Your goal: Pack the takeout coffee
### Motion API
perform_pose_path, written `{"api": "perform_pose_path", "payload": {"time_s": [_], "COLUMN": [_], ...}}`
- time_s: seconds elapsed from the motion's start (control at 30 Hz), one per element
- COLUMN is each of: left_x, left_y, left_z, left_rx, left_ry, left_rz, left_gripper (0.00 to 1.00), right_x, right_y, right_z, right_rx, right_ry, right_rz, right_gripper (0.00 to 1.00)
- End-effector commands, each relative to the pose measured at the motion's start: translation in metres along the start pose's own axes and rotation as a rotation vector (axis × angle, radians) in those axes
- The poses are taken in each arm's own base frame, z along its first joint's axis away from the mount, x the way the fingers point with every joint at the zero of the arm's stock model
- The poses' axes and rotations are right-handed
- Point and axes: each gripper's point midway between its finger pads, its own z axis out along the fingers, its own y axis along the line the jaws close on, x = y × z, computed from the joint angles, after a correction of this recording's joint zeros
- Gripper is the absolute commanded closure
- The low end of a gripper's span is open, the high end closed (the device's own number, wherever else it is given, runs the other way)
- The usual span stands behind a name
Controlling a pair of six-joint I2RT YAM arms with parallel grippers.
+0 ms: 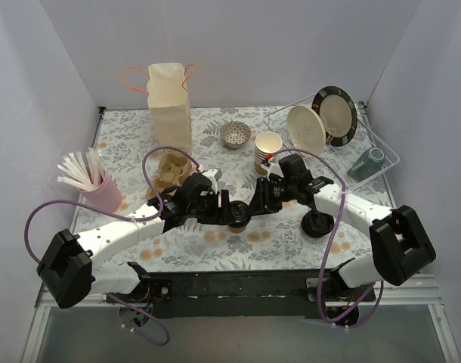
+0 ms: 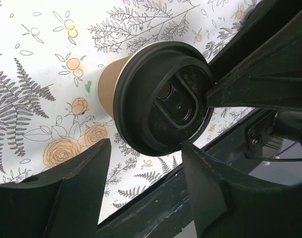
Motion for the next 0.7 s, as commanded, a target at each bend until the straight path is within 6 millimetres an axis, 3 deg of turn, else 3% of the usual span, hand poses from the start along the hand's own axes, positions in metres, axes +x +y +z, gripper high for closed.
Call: {"api": "perform_pose_path", "payload": {"time_s": [0.0,0.2,0.37,0.6,0.67], "left_x": [-0.014,-0.037,-0.043,-0.025,-0.015], "left_y": [0.001,0.013,0.007,0.018,0.031], "left_z": [-0.008,-0.011,-0.006,0.009,0.013], "left_rx": [-0.03,-0.072,-0.034,-0.037,-0.075], "left_ry": [-0.029,-0.075,-0.081,-0.029,-0.011], "left_rz": [0.007,-0.007,0.004,0.002,-0.013], "left_gripper": [0.39,0.34,0.33,0.44,0.47], "right_x": [0.005,0.006,0.006,0.007,0.011], "right_y": [-0.014,-0.015,-0.015,-0.023,-0.031], "right_z": [0.006,0.007,0.008,0.011,0.013], "right_rx": [0.027,0.029,0.031,0.053,0.076], "right_ry": [0.018,0.036,0.049,0.065,0.071], "right_rz": [-0.05,-0.063,-0.076,-0.079,-0.074], "right_gripper": [0.62,0.63,0.64,0.65,0.66]}}
